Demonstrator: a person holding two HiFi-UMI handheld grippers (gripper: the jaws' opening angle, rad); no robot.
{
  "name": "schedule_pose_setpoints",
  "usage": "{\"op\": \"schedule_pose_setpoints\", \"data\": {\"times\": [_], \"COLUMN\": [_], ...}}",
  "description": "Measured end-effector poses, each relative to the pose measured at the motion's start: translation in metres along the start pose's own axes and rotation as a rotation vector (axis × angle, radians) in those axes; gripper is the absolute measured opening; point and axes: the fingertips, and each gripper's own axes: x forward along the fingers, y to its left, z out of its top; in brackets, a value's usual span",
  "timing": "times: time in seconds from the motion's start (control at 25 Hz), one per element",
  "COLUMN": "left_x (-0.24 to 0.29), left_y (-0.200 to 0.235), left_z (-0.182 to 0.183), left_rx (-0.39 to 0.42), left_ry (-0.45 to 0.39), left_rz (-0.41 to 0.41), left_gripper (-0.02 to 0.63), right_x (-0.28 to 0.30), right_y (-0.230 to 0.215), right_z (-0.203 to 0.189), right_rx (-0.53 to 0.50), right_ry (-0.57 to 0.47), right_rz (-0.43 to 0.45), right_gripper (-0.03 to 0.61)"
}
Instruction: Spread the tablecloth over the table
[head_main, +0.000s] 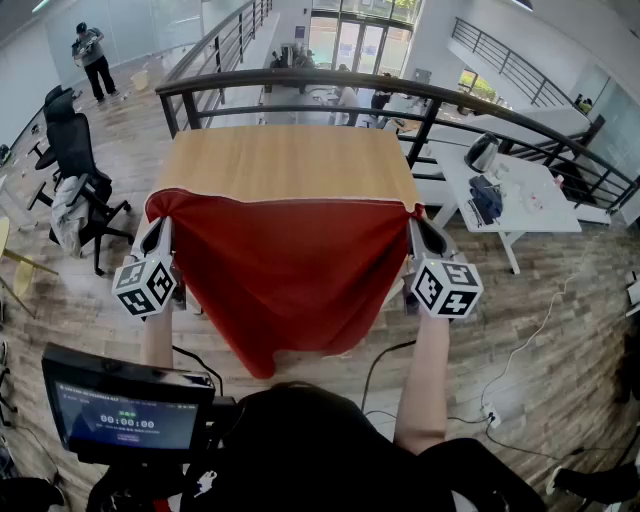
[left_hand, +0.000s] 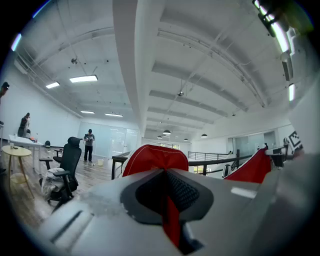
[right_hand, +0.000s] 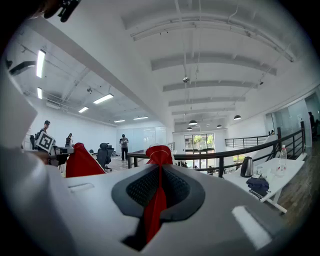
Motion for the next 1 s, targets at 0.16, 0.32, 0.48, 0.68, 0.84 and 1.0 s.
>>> {"op": "schedule_pose_setpoints", "data": {"times": [0.16,0.32,0.48,0.68,0.84,1.0], "left_x": [0.007,0.005,0.007,0.024,0.030,0.032], "left_y": [-0.003,0.000,-0.009,-0.075,-0.065,-0.053], "left_z": [-0.002,0.000,0.003,-0.008,0.002,0.009], "left_rx": [0.010,0.018,0.035,0.077,0.076,0.066], "left_ry": [0.005,0.010,0.008,0.004,0.001,-0.002], "left_rz": [0.002,0.013,0.021,0.032,0.038,0.051], "left_gripper": [0.014,0.014,0.014,0.014,0.014,0.014], "right_x": [0.003,0.003,0.003,-0.007,0.006,0.017], "right_y": [-0.008,-0.008,-0.018,-0.086,-0.079,-0.070], "right_z": [-0.001,0.000,0.000,-0.008,-0.003,0.000], "right_rx": [-0.003,0.002,0.005,0.005,0.024,0.034], "right_ry": [0.003,0.001,-0.006,-0.017,-0.032,-0.028], "right_rz": [-0.003,0.000,0.011,0.048,0.074,0.092], "right_gripper": [0.018,0.017,0.017,0.017,0.018,0.018]}}
